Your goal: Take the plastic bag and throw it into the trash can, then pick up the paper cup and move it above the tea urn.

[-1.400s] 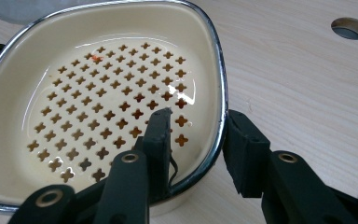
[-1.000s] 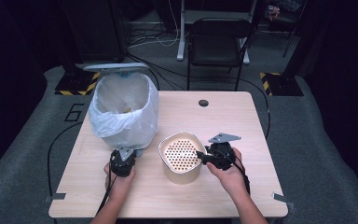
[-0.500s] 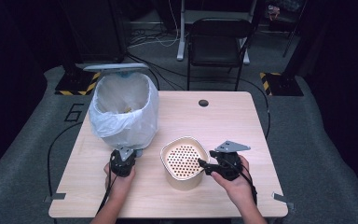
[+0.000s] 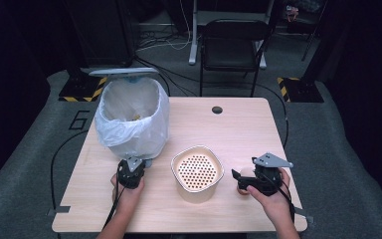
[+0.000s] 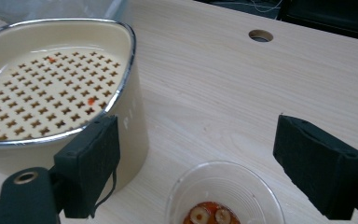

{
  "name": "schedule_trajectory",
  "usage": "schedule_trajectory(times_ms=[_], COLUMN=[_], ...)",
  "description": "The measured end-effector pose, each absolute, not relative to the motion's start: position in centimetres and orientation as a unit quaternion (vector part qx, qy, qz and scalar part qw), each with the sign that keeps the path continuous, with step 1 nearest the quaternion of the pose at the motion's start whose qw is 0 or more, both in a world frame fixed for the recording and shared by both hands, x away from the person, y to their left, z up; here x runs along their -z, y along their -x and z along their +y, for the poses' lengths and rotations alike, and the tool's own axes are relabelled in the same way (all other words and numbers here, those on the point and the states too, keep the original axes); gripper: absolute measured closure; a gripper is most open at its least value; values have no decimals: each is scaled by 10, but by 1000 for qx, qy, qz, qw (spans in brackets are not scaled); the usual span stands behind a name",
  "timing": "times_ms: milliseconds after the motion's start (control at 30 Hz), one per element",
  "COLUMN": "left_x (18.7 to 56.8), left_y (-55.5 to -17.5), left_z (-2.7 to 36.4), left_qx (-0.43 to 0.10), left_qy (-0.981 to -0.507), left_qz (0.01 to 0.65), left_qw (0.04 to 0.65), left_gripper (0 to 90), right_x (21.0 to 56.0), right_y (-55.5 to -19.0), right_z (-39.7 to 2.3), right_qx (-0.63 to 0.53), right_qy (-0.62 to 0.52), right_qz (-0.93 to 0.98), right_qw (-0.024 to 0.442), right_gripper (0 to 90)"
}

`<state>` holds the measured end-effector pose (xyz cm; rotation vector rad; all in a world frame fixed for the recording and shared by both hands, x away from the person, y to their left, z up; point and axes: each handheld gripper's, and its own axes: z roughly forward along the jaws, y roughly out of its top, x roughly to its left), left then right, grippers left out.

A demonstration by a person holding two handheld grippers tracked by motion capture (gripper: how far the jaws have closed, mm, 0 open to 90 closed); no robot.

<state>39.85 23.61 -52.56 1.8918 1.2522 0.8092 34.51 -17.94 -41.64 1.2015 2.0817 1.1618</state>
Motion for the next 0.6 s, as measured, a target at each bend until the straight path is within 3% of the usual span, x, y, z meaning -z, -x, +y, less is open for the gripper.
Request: schedule_trajectory(times_ms=[600], left_x=[526], left_y=[-399], left_z=[236], left_qx=[-314], left_qy=[-732], left_qz=[486], left_qw=[360], left_gripper=[895], right_x=[447], right_y=[-343], right_z=[-196], right_qx=[-418], right_qy=[-443], right_qz=[759], right_qw=[231], right_gripper=[97])
